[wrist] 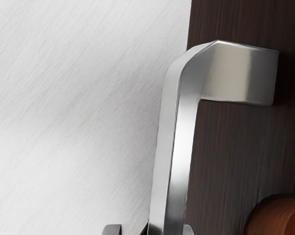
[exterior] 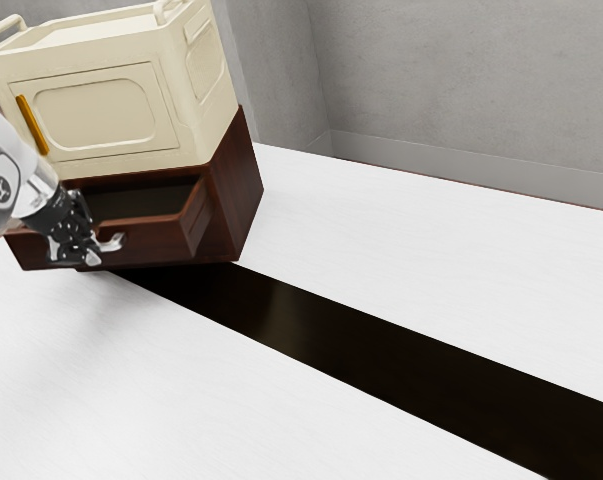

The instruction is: Pull the drawer handle with one arm to open the drawer

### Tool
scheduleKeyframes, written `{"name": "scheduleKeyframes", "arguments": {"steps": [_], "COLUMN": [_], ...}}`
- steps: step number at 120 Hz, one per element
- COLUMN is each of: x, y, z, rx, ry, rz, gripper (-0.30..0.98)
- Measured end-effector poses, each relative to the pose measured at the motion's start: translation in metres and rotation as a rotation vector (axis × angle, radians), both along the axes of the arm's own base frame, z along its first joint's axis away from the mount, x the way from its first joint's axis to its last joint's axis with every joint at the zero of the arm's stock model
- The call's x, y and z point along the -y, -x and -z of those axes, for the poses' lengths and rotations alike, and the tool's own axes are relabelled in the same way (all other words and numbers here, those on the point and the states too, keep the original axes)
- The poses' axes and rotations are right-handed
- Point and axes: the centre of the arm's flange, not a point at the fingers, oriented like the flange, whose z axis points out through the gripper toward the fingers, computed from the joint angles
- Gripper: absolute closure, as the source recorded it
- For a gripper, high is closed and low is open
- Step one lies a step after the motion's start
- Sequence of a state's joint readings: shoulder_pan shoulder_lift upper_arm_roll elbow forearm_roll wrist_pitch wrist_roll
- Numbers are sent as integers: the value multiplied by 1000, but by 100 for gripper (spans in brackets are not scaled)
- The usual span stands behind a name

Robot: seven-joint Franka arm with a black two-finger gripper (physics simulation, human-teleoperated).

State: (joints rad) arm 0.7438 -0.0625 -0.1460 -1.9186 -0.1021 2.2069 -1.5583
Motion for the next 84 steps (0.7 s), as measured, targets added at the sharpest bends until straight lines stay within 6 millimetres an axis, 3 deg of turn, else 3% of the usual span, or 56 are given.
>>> {"name": "scheduleKeyframes", "arguments": {"steps": [84], "x": [23], "y": [25], "z": [-2], "rx": [-11], "ry": [-11], "rz": [2], "gripper": [64]}}
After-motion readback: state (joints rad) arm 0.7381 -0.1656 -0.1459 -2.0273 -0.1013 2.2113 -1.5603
